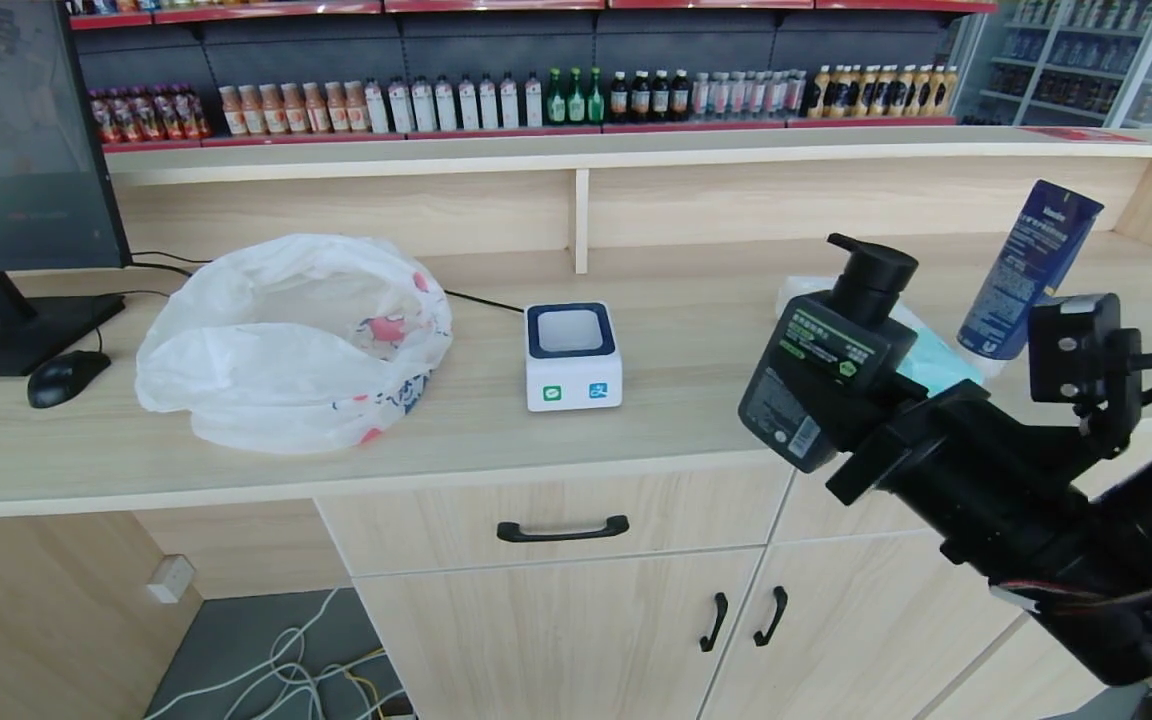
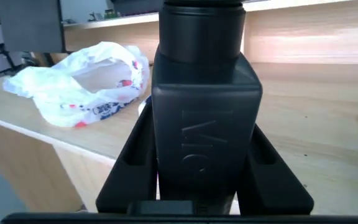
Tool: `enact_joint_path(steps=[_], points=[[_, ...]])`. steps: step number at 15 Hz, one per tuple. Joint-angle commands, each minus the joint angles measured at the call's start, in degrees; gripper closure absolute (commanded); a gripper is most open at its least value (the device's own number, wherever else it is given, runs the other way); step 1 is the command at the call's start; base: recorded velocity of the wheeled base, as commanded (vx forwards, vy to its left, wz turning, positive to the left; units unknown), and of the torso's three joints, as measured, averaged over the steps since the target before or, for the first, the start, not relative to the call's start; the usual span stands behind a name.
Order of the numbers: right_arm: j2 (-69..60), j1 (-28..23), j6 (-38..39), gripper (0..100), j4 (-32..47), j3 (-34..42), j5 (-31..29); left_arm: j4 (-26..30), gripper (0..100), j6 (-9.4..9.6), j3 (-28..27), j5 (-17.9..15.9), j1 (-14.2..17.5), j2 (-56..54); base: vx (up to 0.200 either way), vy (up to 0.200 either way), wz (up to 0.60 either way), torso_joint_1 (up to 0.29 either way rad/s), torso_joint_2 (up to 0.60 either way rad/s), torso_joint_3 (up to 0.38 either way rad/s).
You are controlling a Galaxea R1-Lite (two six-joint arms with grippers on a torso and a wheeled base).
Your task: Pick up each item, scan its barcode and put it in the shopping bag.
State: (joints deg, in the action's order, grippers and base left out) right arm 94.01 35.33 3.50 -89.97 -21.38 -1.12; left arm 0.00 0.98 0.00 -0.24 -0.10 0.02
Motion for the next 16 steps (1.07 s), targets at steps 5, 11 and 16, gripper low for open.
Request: enact_joint_path(steps=[5,11,16], points=[[-6.30,3.17,16.10,100,-0.03,-0.94,13.69,0.00,0,-0.01,0.00,-0.02,0.01,-0.02,0.000,0.000,0.00,0.000,0.00,0.000],[-6.56,11.87,30.87,100,-0.03,-2.79,13.78,0.00,0,-0.01,0.00,-0.02,0.01,-0.02,0.000,0.000,0.00,0.000,0.00,0.000],[-7.44,16.97,34.65,100,-0.03,-3.84,13.78,0.00,0,-0.01,0.00,-0.02,0.01,-0.02,0.000,0.000,0.00,0.000,0.00,0.000]])
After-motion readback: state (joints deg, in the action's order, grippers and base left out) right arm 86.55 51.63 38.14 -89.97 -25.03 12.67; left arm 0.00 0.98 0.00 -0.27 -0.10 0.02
